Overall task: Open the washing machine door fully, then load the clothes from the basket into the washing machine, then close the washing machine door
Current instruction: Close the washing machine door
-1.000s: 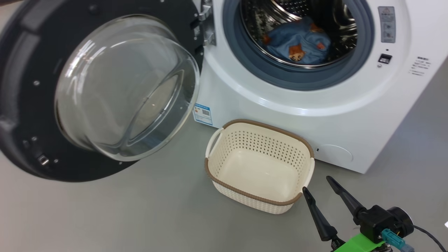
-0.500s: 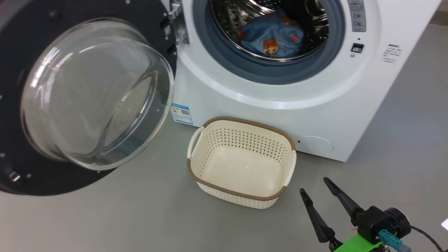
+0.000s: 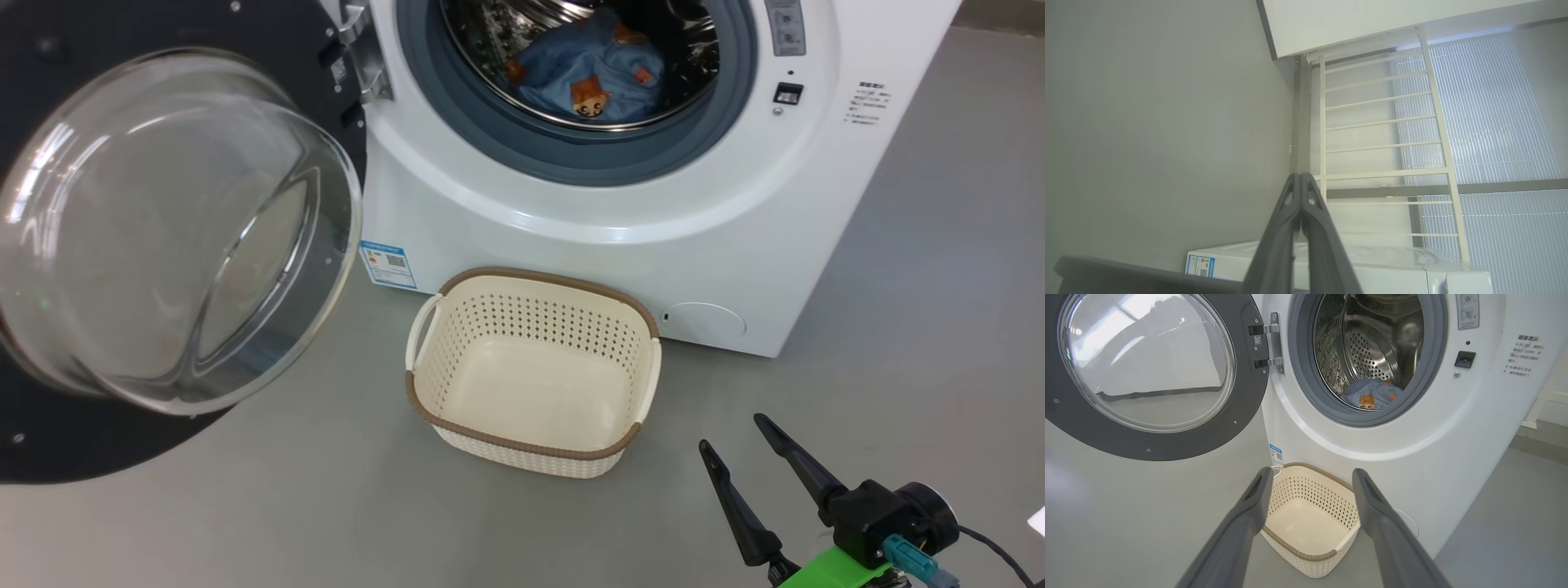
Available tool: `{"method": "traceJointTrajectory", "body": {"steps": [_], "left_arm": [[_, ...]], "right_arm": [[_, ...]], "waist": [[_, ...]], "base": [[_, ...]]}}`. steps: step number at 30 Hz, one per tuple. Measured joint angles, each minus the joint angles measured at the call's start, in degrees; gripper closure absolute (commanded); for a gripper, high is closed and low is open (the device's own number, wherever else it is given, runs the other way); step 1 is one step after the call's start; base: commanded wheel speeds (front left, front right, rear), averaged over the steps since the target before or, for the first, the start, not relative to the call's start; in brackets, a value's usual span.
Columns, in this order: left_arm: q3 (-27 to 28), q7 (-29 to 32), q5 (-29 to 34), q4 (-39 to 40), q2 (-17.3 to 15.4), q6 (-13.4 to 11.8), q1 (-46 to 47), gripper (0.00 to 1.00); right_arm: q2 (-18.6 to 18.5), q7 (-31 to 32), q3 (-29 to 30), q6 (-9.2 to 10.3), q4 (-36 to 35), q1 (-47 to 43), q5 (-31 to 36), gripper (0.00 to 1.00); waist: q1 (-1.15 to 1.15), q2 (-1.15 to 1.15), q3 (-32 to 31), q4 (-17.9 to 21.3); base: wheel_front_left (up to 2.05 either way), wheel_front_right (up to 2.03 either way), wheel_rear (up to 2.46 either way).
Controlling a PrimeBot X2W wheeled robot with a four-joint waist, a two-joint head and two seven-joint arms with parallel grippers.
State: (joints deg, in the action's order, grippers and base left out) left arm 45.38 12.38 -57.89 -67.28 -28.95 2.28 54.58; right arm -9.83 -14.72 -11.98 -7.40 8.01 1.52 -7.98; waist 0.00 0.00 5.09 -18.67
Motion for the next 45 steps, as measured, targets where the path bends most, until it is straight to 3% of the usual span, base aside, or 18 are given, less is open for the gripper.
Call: {"method": "traceJointTrajectory", "body": {"steps": [14, 31, 37, 45], "left_arm": [[2.04, 7.83, -3.83, -2.07, -1.11, 1.10, 0.90, 1.00], [0.68, 27.26, -5.65, -2.57, -1.47, 2.37, 0.49, 1.00], [-0.20, 31.99, -6.25, -1.77, -0.71, 2.27, 0.18, 1.00], [-0.78, 37.28, -6.82, 1.20, 0.94, 0.14, -0.80, 1.00]], "right_arm": [[-1.18, 0.00, -0.20, 0.00, 0.05, 0.72, -1.30, 0.00], [-1.15, 0.00, -0.08, 0.00, 0.07, 0.64, -1.30, 0.00], [-1.07, 0.00, -0.12, 0.00, 0.12, 0.62, -1.30, 0.00], [-0.65, 0.00, -0.08, 0.00, 0.18, 0.60, -1.29, 0.00]], "waist": [[0.00, 0.00, 0.40, 2.84], [0.00, 0.00, -0.33, 1.25], [0.00, 0.00, -0.85, 0.94], [0.00, 0.00, -1.14, 0.83]], "base": [[0.00, 0.00, 0.00], [0.00, 0.00, 0.00], [0.00, 0.00, 0.00], [0.00, 0.00, 0.00]]}}
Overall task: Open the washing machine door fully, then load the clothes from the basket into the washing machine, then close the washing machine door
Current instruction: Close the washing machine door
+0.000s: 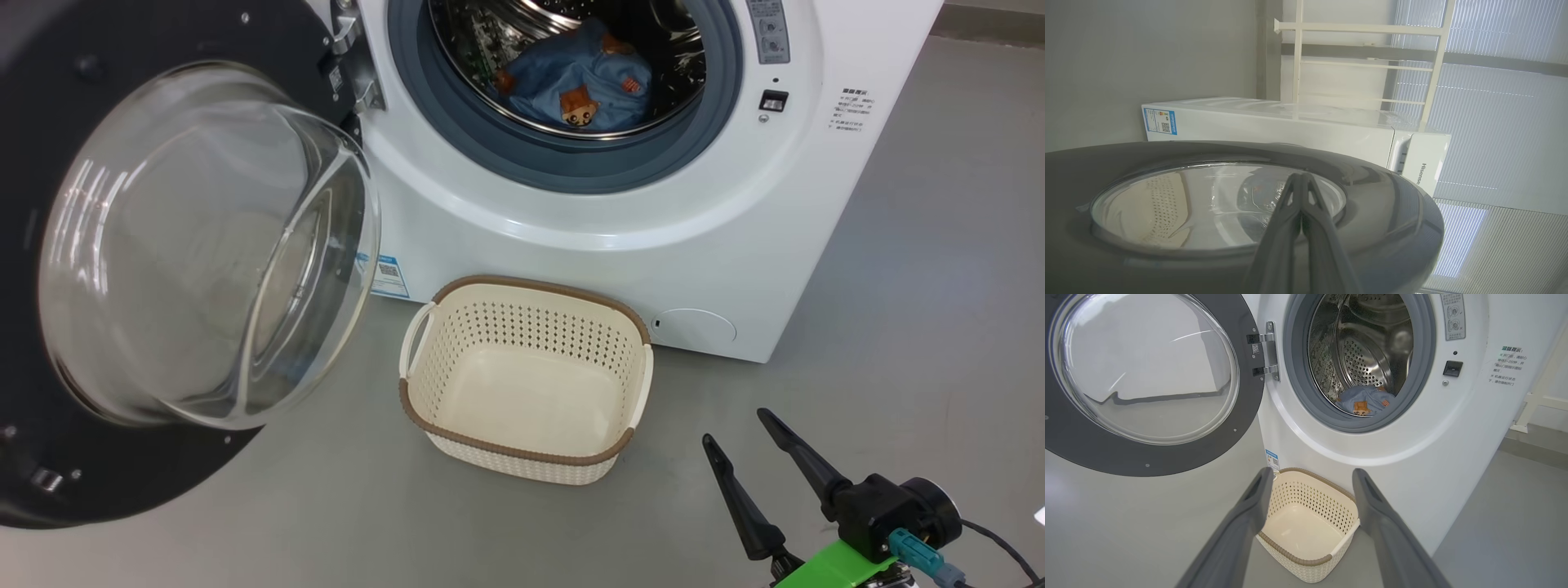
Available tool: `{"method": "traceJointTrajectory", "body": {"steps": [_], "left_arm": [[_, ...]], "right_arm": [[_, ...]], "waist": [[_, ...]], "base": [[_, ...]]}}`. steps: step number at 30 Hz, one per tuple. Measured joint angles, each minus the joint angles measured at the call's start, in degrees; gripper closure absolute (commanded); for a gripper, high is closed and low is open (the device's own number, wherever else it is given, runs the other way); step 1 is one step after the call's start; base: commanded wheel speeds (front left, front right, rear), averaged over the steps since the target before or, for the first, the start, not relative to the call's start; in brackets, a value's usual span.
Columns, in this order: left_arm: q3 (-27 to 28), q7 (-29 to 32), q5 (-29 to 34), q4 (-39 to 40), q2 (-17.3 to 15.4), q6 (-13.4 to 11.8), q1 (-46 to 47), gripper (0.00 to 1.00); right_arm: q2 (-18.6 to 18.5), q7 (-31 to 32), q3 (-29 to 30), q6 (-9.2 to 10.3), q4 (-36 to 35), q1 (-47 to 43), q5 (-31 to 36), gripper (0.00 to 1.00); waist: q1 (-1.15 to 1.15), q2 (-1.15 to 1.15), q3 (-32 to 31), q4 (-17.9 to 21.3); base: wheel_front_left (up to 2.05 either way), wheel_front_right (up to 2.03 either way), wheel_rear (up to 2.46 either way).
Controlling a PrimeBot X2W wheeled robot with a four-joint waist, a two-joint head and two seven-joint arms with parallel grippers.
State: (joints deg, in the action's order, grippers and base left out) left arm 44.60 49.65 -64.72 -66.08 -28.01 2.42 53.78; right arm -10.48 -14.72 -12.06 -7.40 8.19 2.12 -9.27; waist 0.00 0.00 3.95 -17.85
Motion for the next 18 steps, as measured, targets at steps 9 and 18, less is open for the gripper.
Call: {"method": "traceJointTrajectory", "body": {"steps": [9, 18], "left_arm": [[-2.07, 6.66, -0.12, 7.77, 3.08, -4.49, -1.71, 1.00], [-5.53, 14.15, 0.46, 22.75, 8.88, -11.37, -7.26, 1.00]], "right_arm": [[0.88, 0.00, 1.08, 0.00, -0.09, 0.00, 0.00, 0.00], [2.01, 0.00, 2.01, 0.00, -0.11, 0.00, 0.00, 0.00]], "waist": [[0.00, 0.00, 0.03, 0.01], [0.00, 0.00, -0.21, -0.18]], "base": [[0.00, 0.00, 0.00], [0.00, 0.00, 0.00]]}}
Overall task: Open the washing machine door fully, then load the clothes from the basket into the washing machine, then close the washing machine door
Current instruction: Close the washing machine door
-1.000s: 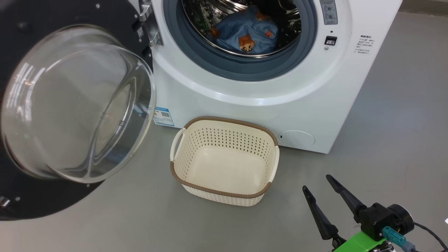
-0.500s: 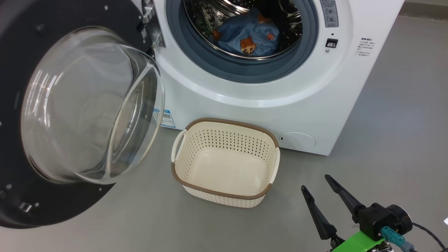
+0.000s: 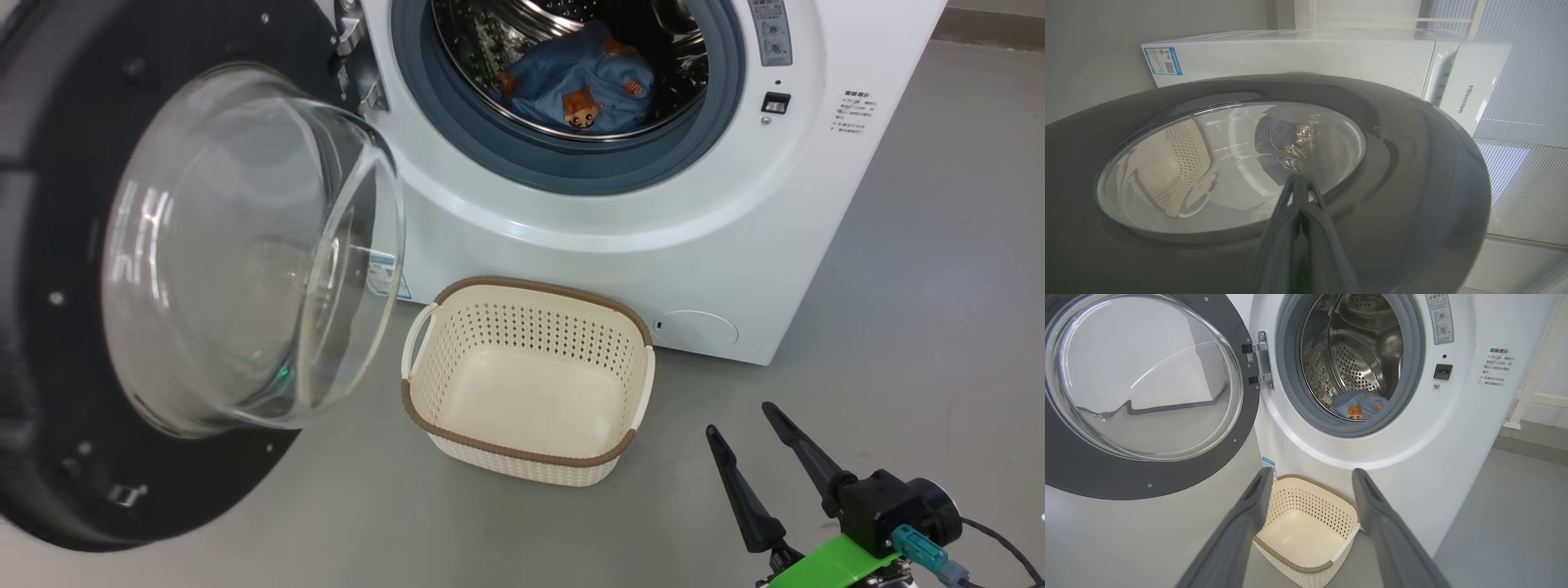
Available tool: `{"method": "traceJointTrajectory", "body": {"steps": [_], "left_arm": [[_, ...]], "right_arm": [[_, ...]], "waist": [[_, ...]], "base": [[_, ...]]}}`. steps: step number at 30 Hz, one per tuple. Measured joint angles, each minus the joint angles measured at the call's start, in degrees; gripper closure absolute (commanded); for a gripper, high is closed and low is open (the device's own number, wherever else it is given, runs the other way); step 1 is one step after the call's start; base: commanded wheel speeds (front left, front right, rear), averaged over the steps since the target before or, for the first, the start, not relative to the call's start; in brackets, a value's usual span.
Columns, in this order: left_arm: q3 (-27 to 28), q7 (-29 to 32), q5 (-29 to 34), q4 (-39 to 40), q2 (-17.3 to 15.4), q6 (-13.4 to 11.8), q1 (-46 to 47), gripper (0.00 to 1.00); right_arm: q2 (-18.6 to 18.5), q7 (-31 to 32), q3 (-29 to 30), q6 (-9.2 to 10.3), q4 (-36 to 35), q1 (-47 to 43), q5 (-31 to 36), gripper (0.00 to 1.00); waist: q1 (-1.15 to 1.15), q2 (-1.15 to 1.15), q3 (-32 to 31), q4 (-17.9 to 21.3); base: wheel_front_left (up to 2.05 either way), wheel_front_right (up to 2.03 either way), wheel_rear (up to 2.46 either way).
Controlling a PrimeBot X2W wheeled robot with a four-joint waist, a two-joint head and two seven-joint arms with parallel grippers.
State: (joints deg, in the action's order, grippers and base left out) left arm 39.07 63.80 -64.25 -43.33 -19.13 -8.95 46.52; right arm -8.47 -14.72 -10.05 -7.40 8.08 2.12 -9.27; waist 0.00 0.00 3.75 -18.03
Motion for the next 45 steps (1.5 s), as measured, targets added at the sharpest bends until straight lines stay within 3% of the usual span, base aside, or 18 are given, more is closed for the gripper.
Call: {"method": "traceJointTrajectory", "body": {"steps": [10, 16, 20, 26, 33, 45], "left_arm": [[-3.23, 8.03, 0.78, 22.65, 9.82, -9.54, -9.02, 1.00], [-4.34, 10.25, -1.89, 33.86, 15.68, -13.77, -11.57, 1.00], [-5.34, 9.98, -4.02, 37.40, 17.08, -15.13, -12.43, 1.00], [-10.15, 4.20, -9.48, 38.20, 17.29, -15.32, -13.99, 1.00], [-16.73, -3.72, -15.85, 35.66, 17.29, -13.86, -14.87, 1.00], [-26.76, -15.49, -23.40, 29.17, 17.35, -8.37, -12.60, 1.00]], "right_arm": [[1.09, 0.00, 0.04, 0.00, -0.03, 0.02, 0.00, 0.00], [1.64, 0.00, 0.18, 0.00, -0.10, 0.09, 0.00, 0.00], [1.68, 0.00, 0.32, 0.00, -0.14, 0.54, 0.00, 0.00], [1.82, 0.00, 1.02, 0.00, -0.25, 0.79, 0.00, 0.00], [2.43, 0.00, 1.29, 0.00, -0.29, 1.55, 0.00, 0.00], [3.11, 0.00, 1.47, 0.00, -0.27, 2.12, 0.00, 0.00]], "waist": [[0.00, 0.00, 0.13, 0.29], [0.00, 0.00, 0.55, 1.16], [0.00, 0.00, 0.78, 2.16], [0.00, 0.00, 1.11, 4.41], [0.00, 0.00, 1.17, 7.32], [0.00, 0.00, 1.72, 12.31]], "base": [[0.00, 0.00, 0.00], [0.00, 0.00, 0.00], [0.00, 0.00, 0.00], [0.00, 0.00, 0.00], [0.00, 0.00, 0.00], [0.00, 0.00, 0.00]]}}
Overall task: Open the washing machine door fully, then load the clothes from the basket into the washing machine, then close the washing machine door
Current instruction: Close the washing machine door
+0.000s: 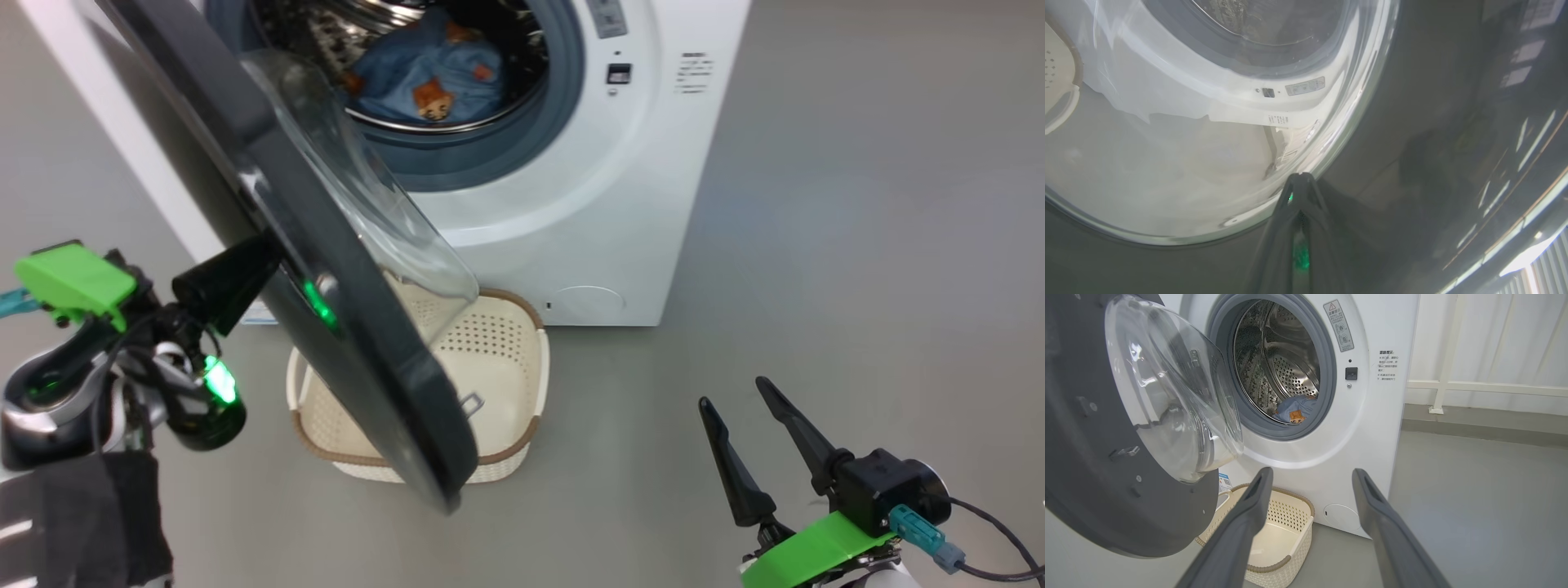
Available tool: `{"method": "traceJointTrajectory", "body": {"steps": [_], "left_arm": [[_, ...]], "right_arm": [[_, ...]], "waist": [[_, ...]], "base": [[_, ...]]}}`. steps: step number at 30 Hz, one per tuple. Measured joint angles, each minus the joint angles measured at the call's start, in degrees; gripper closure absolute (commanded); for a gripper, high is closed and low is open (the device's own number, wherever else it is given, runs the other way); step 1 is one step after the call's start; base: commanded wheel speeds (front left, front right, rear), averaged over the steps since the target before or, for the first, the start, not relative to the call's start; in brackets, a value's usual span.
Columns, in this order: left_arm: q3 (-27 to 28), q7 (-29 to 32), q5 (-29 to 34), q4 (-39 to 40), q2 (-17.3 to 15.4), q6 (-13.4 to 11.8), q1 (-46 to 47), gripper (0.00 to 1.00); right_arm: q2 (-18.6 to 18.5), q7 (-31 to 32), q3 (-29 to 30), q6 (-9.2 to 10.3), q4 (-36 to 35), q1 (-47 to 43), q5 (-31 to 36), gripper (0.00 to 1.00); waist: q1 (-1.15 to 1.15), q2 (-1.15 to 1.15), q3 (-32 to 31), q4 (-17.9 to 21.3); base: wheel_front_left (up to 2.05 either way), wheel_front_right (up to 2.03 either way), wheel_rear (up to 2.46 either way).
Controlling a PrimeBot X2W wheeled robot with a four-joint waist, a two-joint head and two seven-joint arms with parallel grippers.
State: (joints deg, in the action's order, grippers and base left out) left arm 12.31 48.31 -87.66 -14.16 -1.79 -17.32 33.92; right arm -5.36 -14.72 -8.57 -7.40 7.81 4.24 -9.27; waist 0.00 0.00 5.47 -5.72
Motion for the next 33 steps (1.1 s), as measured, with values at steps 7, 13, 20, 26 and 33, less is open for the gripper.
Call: {"method": "traceJointTrajectory", "body": {"steps": [7, 13, 20, 26, 33], "left_arm": [[-2.29, -4.47, -3.22, -6.12, -0.03, 2.66, 3.00, 1.00], [-3.72, -6.56, -4.56, -10.05, -0.11, 4.47, 4.48, 1.00], [-5.21, -9.48, -6.55, -15.41, -0.60, 7.77, 6.37, 1.00], [-6.19, -12.67, -8.20, -20.86, -0.68, 11.46, 7.87, 1.00], [-7.69, -15.75, -10.22, -27.09, -0.87, 15.48, 10.04, 1.00]], "right_arm": [[0.24, 0.00, 0.08, 0.00, 0.04, 0.64, -0.01, 0.00], [0.22, 0.00, 0.05, 0.00, 0.19, 0.63, -0.02, 0.00], [0.14, 0.00, -0.10, 0.00, 0.40, 0.62, -0.10, 0.00], [0.08, 0.00, -0.90, 0.00, 0.70, 0.52, -0.10, 0.00], [-0.25, 0.00, -1.51, 0.00, 0.78, 0.45, -0.10, 0.00]], "waist": [[0.00, 0.00, -0.08, 3.04], [0.00, 0.00, -0.36, 4.81], [0.00, 0.00, -1.20, 6.32], [0.00, 0.00, -2.39, 7.42], [0.00, 0.00, -3.28, 8.54]], "base": [[0.00, 0.00, 0.00], [0.00, 0.00, 0.00], [0.00, 0.00, 0.00], [0.00, 0.00, 0.00], [0.00, 0.00, 0.00]]}}
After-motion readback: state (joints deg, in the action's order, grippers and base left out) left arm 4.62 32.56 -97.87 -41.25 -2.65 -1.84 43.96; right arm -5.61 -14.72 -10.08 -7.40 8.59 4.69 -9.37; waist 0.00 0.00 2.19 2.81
